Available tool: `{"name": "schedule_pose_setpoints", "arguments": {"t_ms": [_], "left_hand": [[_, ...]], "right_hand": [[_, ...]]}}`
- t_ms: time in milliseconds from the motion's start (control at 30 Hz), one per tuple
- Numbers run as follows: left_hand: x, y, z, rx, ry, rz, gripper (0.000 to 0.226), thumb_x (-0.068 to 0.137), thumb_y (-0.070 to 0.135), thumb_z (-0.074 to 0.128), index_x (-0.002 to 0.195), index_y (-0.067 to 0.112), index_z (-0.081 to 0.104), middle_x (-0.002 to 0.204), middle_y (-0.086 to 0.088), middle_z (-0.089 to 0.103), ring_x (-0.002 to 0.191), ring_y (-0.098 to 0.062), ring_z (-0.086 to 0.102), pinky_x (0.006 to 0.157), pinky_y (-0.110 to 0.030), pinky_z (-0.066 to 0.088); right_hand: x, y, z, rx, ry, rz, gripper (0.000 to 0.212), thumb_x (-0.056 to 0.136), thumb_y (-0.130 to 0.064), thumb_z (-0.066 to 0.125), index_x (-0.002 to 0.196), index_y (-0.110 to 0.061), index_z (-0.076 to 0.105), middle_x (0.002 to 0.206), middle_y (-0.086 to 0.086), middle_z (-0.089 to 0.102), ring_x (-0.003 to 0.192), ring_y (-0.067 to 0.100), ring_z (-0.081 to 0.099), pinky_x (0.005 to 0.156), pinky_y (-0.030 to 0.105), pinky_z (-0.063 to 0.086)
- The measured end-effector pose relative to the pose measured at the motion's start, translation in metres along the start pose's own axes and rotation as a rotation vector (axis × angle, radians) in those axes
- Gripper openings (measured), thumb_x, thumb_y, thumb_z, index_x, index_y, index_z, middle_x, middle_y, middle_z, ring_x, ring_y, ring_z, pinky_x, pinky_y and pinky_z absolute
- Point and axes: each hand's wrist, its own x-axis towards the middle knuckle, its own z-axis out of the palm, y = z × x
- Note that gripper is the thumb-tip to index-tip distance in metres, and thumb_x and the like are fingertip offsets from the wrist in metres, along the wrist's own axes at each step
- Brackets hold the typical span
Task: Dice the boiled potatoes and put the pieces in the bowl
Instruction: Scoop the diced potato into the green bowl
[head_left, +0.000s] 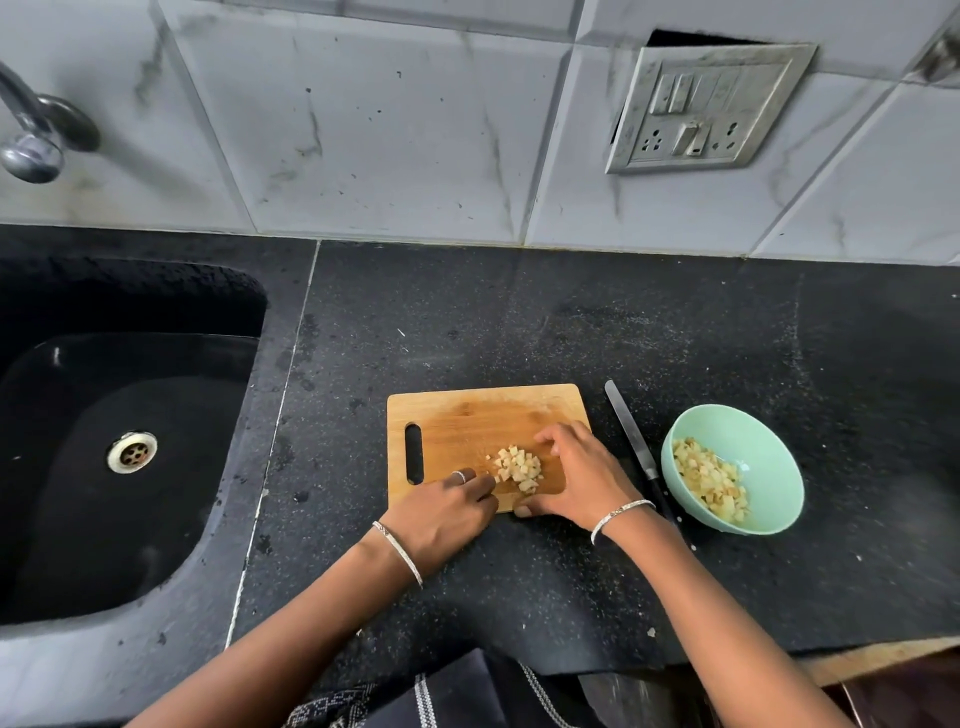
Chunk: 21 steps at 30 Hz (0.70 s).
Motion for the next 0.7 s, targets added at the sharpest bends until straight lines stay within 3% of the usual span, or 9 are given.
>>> {"name": "schedule_pose_setpoints", "arguments": {"t_ms": [133,233,333,467,567,700], "left_hand": [[-0.001,-0.006,0.008,-0.234,0.01,-0.109,0.015,0.094,0.012,0.042,0.093,0.015,0.057,0.1,-0.003,0.054,0.078,-0.023,0.058,0.064,-0.036,0.053],[0.003,-0.011,0.006,-0.401,0.103,-0.268,0.007,0.09,0.008,0.06,0.093,0.014,0.058,0.097,-0.003,0.055,0.072,-0.024,0.06,0.061,-0.04,0.054],[0.009,-0.016,-0.001,-0.485,0.184,-0.422,0.01,0.089,0.006,0.061,0.094,0.014,0.066,0.098,-0.002,0.06,0.081,-0.023,0.062,0.066,-0.035,0.051],[0.008,-0.019,-0.006,-0.633,0.18,-0.5,0.016,0.083,0.011,0.071,0.096,0.019,0.067,0.086,0.007,0.068,0.082,-0.012,0.064,0.073,-0.026,0.048],[0.008,-0.016,-0.008,-0.681,0.224,-0.589,0.021,0.077,0.021,0.079,0.093,0.021,0.065,0.079,0.011,0.072,0.077,-0.006,0.068,0.077,-0.025,0.048],[0.017,-0.017,-0.006,-0.652,0.291,-0.624,0.014,0.08,0.039,0.074,0.081,0.026,0.07,0.072,0.013,0.072,0.068,-0.005,0.067,0.073,-0.028,0.048]], "right_hand": [[0.006,-0.009,0.003,0.035,-0.024,-0.001,0.076,0.063,-0.035,0.09,0.126,-0.023,0.051,0.125,-0.005,0.045,0.109,0.013,0.052,0.096,0.033,0.047],[0.01,-0.015,0.004,0.137,0.001,-0.019,0.065,0.061,-0.031,0.091,0.117,-0.024,0.059,0.118,-0.009,0.048,0.102,0.008,0.052,0.093,0.033,0.049],[0.012,-0.019,0.006,0.18,0.031,-0.05,0.058,0.062,-0.025,0.09,0.113,-0.026,0.061,0.114,-0.011,0.052,0.101,0.009,0.053,0.094,0.035,0.049],[0.007,-0.016,-0.001,0.238,0.084,-0.02,0.044,0.066,-0.022,0.09,0.103,-0.025,0.067,0.111,-0.013,0.056,0.077,0.006,0.06,0.08,0.025,0.054],[-0.008,-0.023,-0.003,0.253,0.132,-0.023,0.018,0.072,-0.019,0.085,0.082,-0.023,0.07,0.091,-0.014,0.063,0.07,0.004,0.06,0.067,0.015,0.05],[-0.032,-0.045,0.017,0.188,0.012,-0.042,0.013,0.077,-0.033,0.081,0.075,-0.025,0.072,0.071,-0.015,0.064,0.065,-0.001,0.055,0.062,0.012,0.042]]}}
